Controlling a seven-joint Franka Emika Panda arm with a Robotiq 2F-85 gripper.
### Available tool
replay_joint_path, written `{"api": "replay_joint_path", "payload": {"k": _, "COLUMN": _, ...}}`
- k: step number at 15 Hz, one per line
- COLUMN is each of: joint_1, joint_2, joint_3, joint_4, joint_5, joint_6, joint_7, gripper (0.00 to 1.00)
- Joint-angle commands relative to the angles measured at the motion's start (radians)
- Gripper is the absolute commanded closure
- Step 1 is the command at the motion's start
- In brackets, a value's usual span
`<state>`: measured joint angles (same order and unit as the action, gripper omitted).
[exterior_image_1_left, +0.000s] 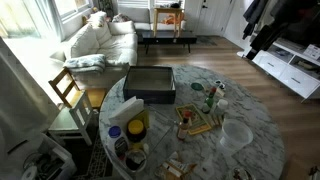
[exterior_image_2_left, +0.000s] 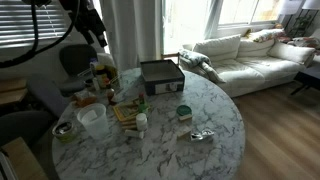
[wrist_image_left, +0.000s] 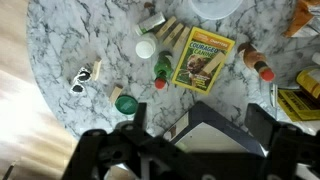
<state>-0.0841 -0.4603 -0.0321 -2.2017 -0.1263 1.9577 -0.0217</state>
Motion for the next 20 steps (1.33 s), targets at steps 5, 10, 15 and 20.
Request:
{"api": "replay_joint_path", "payload": {"k": 5, "joint_1": 0.007, "joint_2": 0.001, "joint_3": -0.006, "joint_4": 0.003, "joint_5": -0.003, "joint_6": -0.003, "joint_7": 0.003, "gripper": 0.0}}
{"api": "replay_joint_path", "payload": {"k": 10, "joint_1": 0.002, "joint_2": 0.031, "joint_3": 0.038, "joint_4": -0.048, "joint_5": 0.026, "joint_6": -0.074, "joint_7": 0.168, "gripper": 0.0}}
{"api": "replay_joint_path", "payload": {"k": 15, "joint_1": 0.019, "joint_2": 0.099, "joint_3": 0.085, "joint_4": -0.086, "joint_5": 0.105, "joint_6": -0.183, "joint_7": 0.364, "gripper": 0.0}}
{"api": "replay_joint_path", "payload": {"k": 20, "joint_1": 0.022, "joint_2": 0.119, "joint_3": 0.09, "joint_4": -0.086, "joint_5": 0.1, "joint_6": -0.17, "joint_7": 0.398, "gripper": 0.0}}
